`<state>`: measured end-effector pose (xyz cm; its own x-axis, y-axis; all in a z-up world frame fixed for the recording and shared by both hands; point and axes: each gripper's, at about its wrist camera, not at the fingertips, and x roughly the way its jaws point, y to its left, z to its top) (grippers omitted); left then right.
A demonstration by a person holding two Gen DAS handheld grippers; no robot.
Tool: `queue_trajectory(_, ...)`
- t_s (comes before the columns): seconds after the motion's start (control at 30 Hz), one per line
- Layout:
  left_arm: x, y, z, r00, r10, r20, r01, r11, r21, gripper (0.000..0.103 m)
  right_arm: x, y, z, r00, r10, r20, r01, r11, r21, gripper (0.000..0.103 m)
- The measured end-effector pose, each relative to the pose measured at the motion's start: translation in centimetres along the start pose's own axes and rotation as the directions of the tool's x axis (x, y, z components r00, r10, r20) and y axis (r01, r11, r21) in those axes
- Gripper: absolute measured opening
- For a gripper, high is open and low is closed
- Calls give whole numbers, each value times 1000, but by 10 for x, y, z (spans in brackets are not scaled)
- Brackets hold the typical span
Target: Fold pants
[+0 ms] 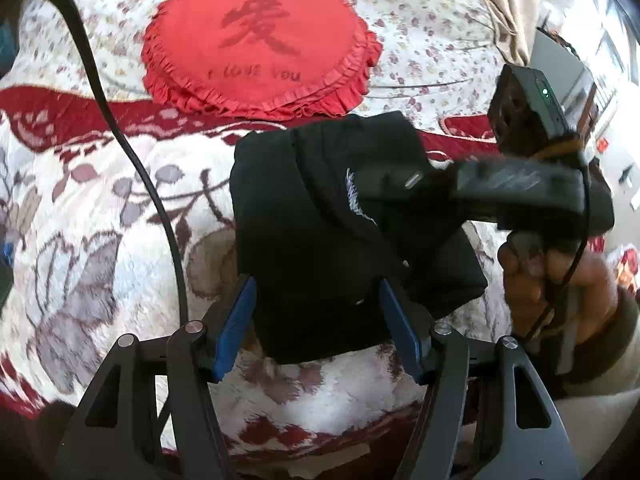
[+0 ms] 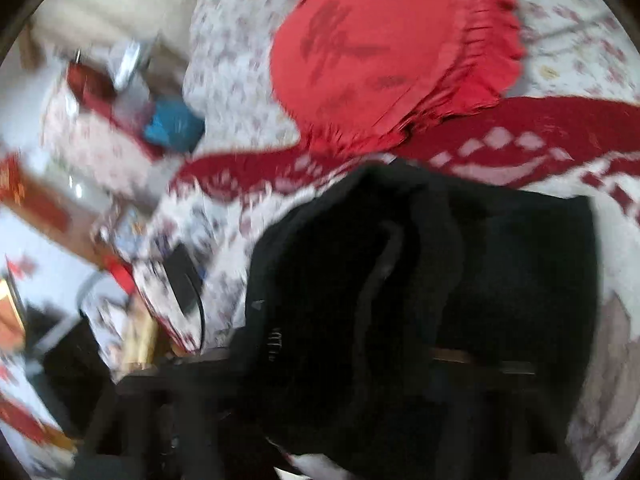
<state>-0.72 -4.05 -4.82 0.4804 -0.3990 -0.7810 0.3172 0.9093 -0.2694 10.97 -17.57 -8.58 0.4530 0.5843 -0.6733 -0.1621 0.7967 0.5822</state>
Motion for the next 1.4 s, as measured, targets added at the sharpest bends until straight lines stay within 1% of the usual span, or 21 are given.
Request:
queue_trajectory(0.03,-2,0,2,1000,-1,7,1,1000,-8,64,-1,2,0,1000,-16,6,16,1000,-14,17)
queue_trajectory(0.13,-18,-2,8,999,14,47,-14,1000,4,64,-34,8,7,996,43,80,-40,999,-36,16)
queue_trajectory(0.2,-25,-2,15,997,16,74,-16,1000,3,64,-70,12,9,990,21,142,-10,997,-78,16)
queue_trajectory(0.23,-26,-1,16,997,12,81,-12,1000,-1,64,-81,8,7,988,3,154,9,997,-81,16)
queue_trajectory(0.27,-25,-2,19,996,6,85,-6,1000,-6,64,-89,3,5,988,-27,155,40,996,-81,16)
queue_trajectory(0.33,-19,-5,20,997,8,75,-7,1000,-14,64,-90,-16,-4,979,-148,141,157,986,-53,20)
queue_trajectory(0.37,-14,-7,20,998,11,65,-10,1000,-18,64,-84,-28,-10,974,-199,110,203,979,-31,24)
queue_trajectory(0.4,-9,-10,20,999,12,52,-11,1000,-22,64,-75,-39,-15,965,-254,57,256,967,-15,32)
queue_trajectory(0.43,-4,-14,21,999,11,37,-10,1000,-25,64,-66,-50,-22,946,-325,-12,325,946,-4,34)
queue_trajectory(0.47,-1,-17,22,1000,9,27,-8,1000,-23,64,-67,-56,-29,936,-351,-32,351,936,-2,35)
queue_trajectory(0.53,0,-24,25,999,12,30,-12,1000,-4,64,-88,-61,-34,950,-313,18,312,949,44,38)
queue_trajectory(0.57,0,-27,28,999,24,35,-24,1000,5,64,-98,-60,-33,950,-310,40,307,949,64,38)
queue_trajectory(0.7,8,-31,45,997,70,41,-70,998,-3,64,-127,-35,-15,923,-344,172,347,938,13,38)
queue_trajectory(0.77,15,-32,51,995,90,37,-90,996,-12,64,-125,-20,-6,933,-286,217,299,954,-25,38)
queue_trajectory(0.8,21,-33,55,994,104,32,-103,995,-11,64,-116,-12,0,944,-252,212,270,961,-58,38)
queue_trajectory(0.83,25,-32,58,993,112,30,-112,994,-13,64,-110,-8,1,948,-246,203,266,961,-79,38)
queue_trajectory(0.93,42,-32,66,988,155,15,-154,988,-12,64,-76,-6,10,950,-265,167,288,948,-135,37)
queue_trajectory(1.1,74,-26,72,982,186,-44,-186,982,-6,64,-35,-39,22,943,-323,84,331,939,-96,35)
queue_trajectory(1.13,79,-24,72,982,183,-55,-184,983,-10,64,-32,-46,22,943,-324,82,331,939,-91,32)
queue_trajectory(1.2,85,-23,74,983,177,-55,-178,984,-17,64,-27,-54,25,944,-319,79,325,942,-82,33)
queue_trajectory(1.4,86,-27,76,980,191,-50,-192,981,-14,65,-26,-54,31,946,-318,68,323,943,-82,33)
